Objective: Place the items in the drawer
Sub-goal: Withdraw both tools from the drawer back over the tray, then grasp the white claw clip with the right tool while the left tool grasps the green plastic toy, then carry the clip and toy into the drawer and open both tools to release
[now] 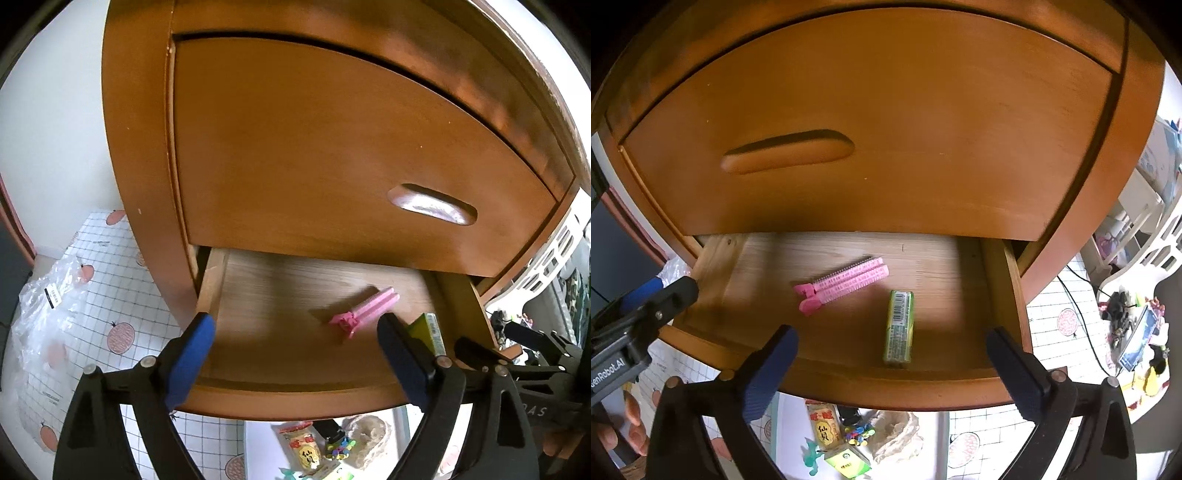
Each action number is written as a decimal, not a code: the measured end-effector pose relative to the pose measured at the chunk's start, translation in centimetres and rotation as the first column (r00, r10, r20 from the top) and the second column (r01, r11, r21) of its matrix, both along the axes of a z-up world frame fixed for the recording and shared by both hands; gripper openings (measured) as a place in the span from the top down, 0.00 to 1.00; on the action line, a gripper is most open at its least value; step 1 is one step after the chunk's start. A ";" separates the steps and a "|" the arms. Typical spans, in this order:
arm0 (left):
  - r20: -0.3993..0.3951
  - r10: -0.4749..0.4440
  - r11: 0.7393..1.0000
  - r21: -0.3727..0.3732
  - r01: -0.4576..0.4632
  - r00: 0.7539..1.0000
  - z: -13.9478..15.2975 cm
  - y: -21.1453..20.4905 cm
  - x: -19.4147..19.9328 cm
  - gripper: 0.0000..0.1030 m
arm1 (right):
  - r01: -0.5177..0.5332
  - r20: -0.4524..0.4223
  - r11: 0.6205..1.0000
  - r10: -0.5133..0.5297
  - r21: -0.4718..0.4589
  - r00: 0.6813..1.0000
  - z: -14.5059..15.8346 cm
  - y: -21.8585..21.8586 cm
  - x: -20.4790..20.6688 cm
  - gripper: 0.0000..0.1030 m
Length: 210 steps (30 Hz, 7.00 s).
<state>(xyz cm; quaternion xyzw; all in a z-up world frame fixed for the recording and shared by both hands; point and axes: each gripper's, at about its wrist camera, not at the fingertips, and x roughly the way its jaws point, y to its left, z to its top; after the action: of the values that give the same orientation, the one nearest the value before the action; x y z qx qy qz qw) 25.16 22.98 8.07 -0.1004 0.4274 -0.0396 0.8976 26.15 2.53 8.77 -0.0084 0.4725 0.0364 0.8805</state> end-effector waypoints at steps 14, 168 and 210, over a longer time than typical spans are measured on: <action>0.069 0.012 1.000 0.016 -0.014 0.998 1.4 -0.4 -1.1 0.00 | 0.014 0.025 1.000 -0.014 0.018 1.000 0.8 -0.6 -0.9 0.00; 0.114 -0.160 0.977 -0.123 0.174 0.981 4.3 0.4 -6.8 0.82 | -0.040 0.105 0.990 0.026 0.132 0.994 3.0 -3.4 -9.0 0.54; 0.006 -0.051 0.993 -0.103 0.051 0.999 0.4 1.9 -1.5 0.47 | -0.042 0.026 0.998 0.043 -0.041 0.999 0.6 1.6 -1.3 0.37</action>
<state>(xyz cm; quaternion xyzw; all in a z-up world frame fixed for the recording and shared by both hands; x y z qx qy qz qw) 23.71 24.83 8.47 -0.1354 0.4255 -0.0848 0.8908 24.80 4.12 9.39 -0.0365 0.4611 0.0454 0.8854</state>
